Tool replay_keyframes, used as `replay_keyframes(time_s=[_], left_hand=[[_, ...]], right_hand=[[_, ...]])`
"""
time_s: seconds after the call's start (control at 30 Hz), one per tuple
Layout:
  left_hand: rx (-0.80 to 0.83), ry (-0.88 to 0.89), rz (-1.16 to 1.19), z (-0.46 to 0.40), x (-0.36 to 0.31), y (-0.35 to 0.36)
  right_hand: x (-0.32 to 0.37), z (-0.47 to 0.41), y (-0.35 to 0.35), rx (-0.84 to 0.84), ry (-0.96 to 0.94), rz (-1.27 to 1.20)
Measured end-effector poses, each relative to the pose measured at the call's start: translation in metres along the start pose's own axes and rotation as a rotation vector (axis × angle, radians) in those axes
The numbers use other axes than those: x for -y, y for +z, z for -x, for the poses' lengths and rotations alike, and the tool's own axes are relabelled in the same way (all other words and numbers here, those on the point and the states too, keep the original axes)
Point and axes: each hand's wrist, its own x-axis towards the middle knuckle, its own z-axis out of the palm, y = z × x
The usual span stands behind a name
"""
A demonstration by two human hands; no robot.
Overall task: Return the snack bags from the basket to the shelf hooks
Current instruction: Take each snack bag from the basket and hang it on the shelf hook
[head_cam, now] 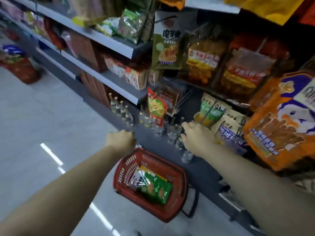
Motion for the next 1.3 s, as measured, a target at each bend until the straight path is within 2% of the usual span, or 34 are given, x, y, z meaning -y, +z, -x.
replay_keyframes(time_s=[0.17, 0.37, 0.47, 0.57, 0.77, 0.9, 1.07, 1.3], left_hand=[[0.175, -0.001, 0.029, -0.008, 0.004, 0.118], [0.359, -0.071, 0.084, -0.02, -0.012, 0.297], [0.372, -0.094, 0.084, -0.042, -0.018, 0.39], [0.408, -0.06, -0.022, -0.082, -0.026, 0.473], [0.455, -0.054, -0.134, -0.149, -0.029, 0.588], [0.447, -0.126, -0.071, -0.159, -0.02, 0.626], [0.548, -0.212, -0.023, -0.159, -0.005, 0.652], [0.584, -0.332, 0.156, -0.165, 0.004, 0.668]], right_hand=[[0.02, -0.025, 0.123, 0.184, -0.003, -0.024], [0.028, -0.063, 0.315, 0.317, -0.072, 0.012], [0.028, -0.089, 0.416, 0.36, -0.112, 0.034], [0.025, -0.121, 0.515, 0.386, -0.126, 0.039], [0.028, -0.167, 0.665, 0.435, -0.13, -0.002], [0.044, -0.178, 0.718, 0.508, -0.125, -0.017], [0.06, -0.194, 0.751, 0.563, -0.039, -0.063], [0.075, -0.202, 0.761, 0.521, 0.096, -0.194]])
